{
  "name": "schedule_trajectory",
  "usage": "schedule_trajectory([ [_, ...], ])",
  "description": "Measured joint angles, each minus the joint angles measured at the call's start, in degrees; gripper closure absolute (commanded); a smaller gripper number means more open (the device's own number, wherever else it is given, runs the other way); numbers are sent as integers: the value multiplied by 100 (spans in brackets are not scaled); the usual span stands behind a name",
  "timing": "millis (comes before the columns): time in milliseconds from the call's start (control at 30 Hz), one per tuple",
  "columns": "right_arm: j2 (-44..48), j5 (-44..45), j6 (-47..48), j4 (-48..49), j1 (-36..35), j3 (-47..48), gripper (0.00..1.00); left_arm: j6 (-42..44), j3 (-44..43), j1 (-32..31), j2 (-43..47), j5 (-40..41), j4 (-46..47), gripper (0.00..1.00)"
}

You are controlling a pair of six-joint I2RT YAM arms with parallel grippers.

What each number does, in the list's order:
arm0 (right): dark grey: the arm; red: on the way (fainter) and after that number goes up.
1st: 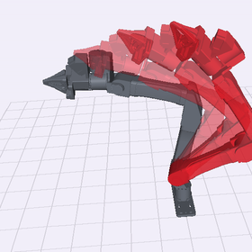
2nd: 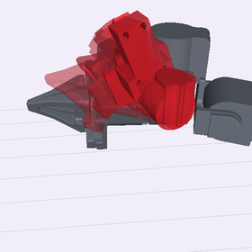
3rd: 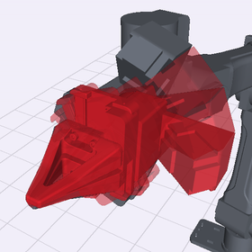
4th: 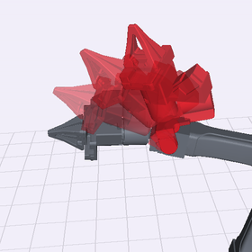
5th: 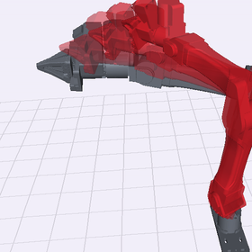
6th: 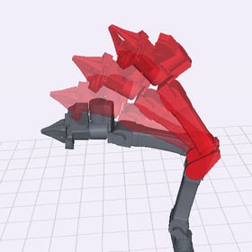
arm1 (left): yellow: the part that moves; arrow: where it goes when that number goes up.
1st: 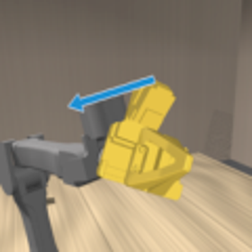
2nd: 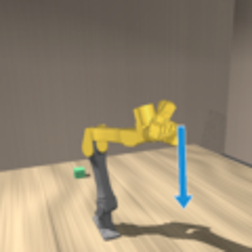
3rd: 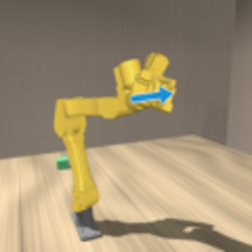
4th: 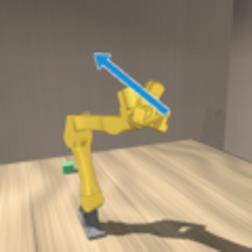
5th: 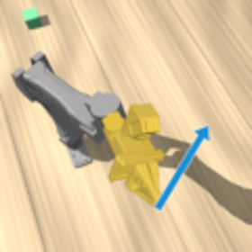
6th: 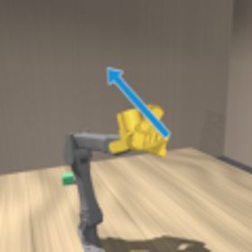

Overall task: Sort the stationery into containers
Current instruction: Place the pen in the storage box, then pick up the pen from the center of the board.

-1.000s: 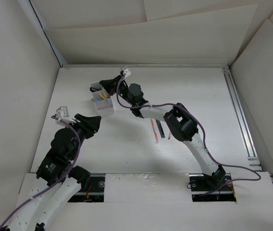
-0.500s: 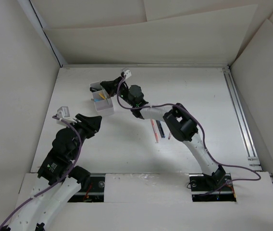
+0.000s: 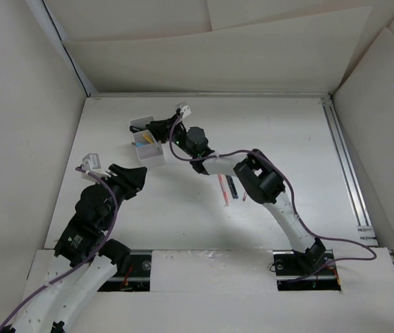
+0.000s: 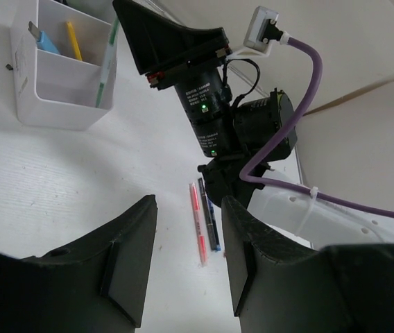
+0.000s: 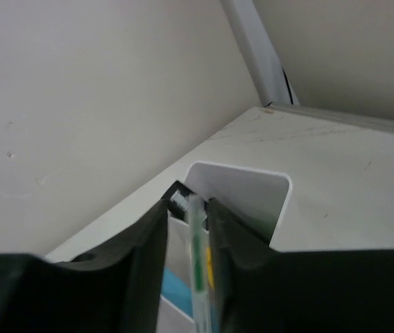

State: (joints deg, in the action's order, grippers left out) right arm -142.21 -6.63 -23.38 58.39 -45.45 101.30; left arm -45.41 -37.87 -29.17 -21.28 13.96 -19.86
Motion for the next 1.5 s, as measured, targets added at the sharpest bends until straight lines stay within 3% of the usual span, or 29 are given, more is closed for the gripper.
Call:
schedule_trajectory([
  [100,11,0,0,79,0,-332,49,0,0,0,2,0,2,62],
  [267,262,11,-35,70,0,-962,42,0,4,0,11,-2,39,63],
  [600,3040,387,219,-623,35,-3353,41,-13,146,0,52,-175,286,63],
  [733,4039,761,444,-1537,50,-3727,95,-15,181,0,52,-310,367,63],
  [767,4275,938,485,-1860,50,-3836,100,-15,186,0,52,-337,389,63],
  [933,5038,1788,564,-3936,267,-4103,100,-15,190,0,50,-507,459,63],
  [1067,5062,2031,693,-5372,754,-4107,85,-13,190,0,33,-643,496,63],
  [1200,4828,2135,892,-6336,938,-4103,63,-13,190,0,9,-723,507,63],
  [1300,4704,2109,979,-6725,887,-4092,63,-13,190,0,2,-769,507,63],
  [1400,4507,2070,1071,-6957,866,-3967,71,-13,203,0,4,-787,511,63],
  [1500,4352,1991,1121,-7025,861,-3897,72,-13,269,0,4,-800,518,63],
])
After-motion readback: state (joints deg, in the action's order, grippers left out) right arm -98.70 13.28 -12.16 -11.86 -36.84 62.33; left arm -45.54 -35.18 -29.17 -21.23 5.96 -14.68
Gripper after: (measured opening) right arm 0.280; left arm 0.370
